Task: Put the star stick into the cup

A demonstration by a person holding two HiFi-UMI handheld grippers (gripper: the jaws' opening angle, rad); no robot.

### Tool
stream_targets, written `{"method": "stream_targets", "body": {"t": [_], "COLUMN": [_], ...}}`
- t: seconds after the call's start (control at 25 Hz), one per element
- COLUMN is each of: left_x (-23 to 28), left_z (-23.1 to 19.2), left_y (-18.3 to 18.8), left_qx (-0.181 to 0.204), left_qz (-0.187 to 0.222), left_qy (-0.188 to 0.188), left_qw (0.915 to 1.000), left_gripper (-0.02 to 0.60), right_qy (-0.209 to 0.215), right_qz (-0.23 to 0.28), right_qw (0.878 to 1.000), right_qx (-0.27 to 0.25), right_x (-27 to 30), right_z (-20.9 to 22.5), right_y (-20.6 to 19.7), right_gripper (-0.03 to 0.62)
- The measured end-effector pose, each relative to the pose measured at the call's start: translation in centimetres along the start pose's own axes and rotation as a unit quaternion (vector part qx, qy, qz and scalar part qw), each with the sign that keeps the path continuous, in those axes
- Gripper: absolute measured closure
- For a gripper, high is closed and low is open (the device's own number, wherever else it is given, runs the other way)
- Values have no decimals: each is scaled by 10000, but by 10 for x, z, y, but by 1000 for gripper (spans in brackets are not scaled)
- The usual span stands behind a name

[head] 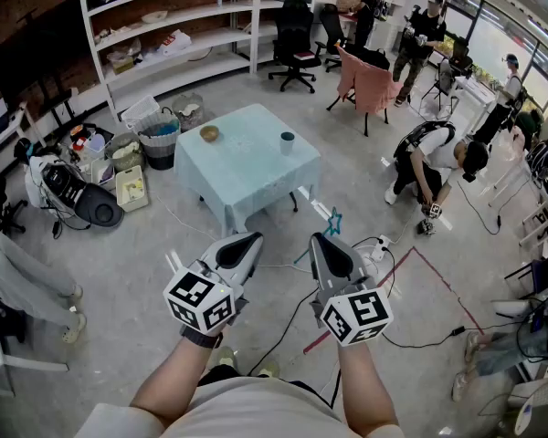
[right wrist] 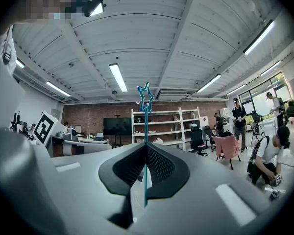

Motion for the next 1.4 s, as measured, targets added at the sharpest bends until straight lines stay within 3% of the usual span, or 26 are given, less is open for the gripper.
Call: {"method": "stream_targets", "body": {"t": [0.8,1.2,1.4], "left_x": [24,28,77], "left_z": [18,-35,-58], "left_y": [-15,-6,-5], "left_qx": [-38,-123,-109], "left_qz": [-89,-152,-135], "left_qy": [168,143,145], "left_qw": [9998,9997,9997], "left_gripper": [575,576,575], "right_qy": [138,-104,-143], "right_qz": [113,-25,-99], "right_qw": [9993,9991,9990], "right_qx": [337,407,415], "right_x": [-23,20,52], "right_z": [31,25,65], "right_y": [1,-11,-22], "right_gripper": [579,579,579]}}
Point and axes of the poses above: the fingertips, and each gripper's own axes: x forward along the fingers, z to its right, y out of its top, the point moved 1 cm from there along -x, backward along the fingers, and after that the axes turned 7 degrees about -x, right-handed, at the moved point
